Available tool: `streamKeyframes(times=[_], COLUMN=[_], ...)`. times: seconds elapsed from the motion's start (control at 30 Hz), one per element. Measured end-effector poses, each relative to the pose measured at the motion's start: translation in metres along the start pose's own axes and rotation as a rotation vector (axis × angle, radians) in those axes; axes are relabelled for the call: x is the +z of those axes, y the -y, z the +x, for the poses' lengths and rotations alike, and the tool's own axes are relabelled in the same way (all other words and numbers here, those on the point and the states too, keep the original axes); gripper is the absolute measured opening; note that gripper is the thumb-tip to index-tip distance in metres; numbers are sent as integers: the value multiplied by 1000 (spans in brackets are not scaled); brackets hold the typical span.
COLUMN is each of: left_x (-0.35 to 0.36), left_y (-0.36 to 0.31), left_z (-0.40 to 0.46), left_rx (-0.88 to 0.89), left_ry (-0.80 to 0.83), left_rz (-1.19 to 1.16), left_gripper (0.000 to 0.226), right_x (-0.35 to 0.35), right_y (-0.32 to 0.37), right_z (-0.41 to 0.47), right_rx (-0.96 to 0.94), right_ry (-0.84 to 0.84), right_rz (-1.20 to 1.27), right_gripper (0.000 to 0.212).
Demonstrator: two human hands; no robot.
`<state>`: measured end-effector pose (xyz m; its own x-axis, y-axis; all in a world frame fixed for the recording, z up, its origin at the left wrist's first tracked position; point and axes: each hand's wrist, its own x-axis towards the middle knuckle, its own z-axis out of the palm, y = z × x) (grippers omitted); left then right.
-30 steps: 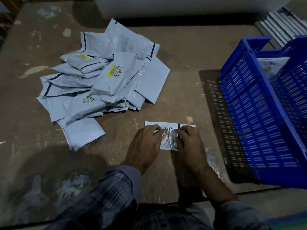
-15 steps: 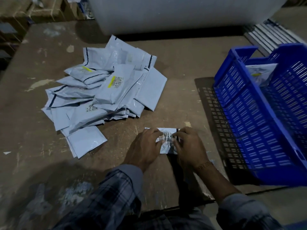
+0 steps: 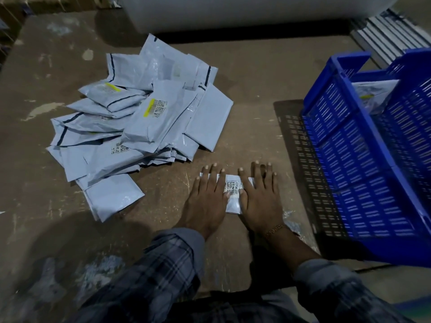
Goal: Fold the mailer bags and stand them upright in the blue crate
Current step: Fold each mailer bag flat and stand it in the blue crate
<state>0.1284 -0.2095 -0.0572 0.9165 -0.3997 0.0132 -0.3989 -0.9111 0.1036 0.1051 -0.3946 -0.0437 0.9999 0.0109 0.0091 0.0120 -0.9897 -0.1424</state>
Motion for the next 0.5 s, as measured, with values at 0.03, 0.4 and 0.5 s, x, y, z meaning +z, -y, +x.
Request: streamKeyframes(times=[0.03, 0.4, 0.5], left_x=[0, -29, -45], left_y=[0, -4, 1], left_z=[1, -8, -7], left_rx=[-1, -100, -111], left_ry=[4, -60, -170], left_rz=[9, -347, -393], left_gripper=[66, 43, 29], right_x=[-1, -28, -43], right_y=[0, -8, -14], right_z=[1, -1, -2], right_rx=[-2, -26, -25], right_ry=[0, 180, 184], right_rz=[-6, 130, 203], right_gripper=[64, 77, 64])
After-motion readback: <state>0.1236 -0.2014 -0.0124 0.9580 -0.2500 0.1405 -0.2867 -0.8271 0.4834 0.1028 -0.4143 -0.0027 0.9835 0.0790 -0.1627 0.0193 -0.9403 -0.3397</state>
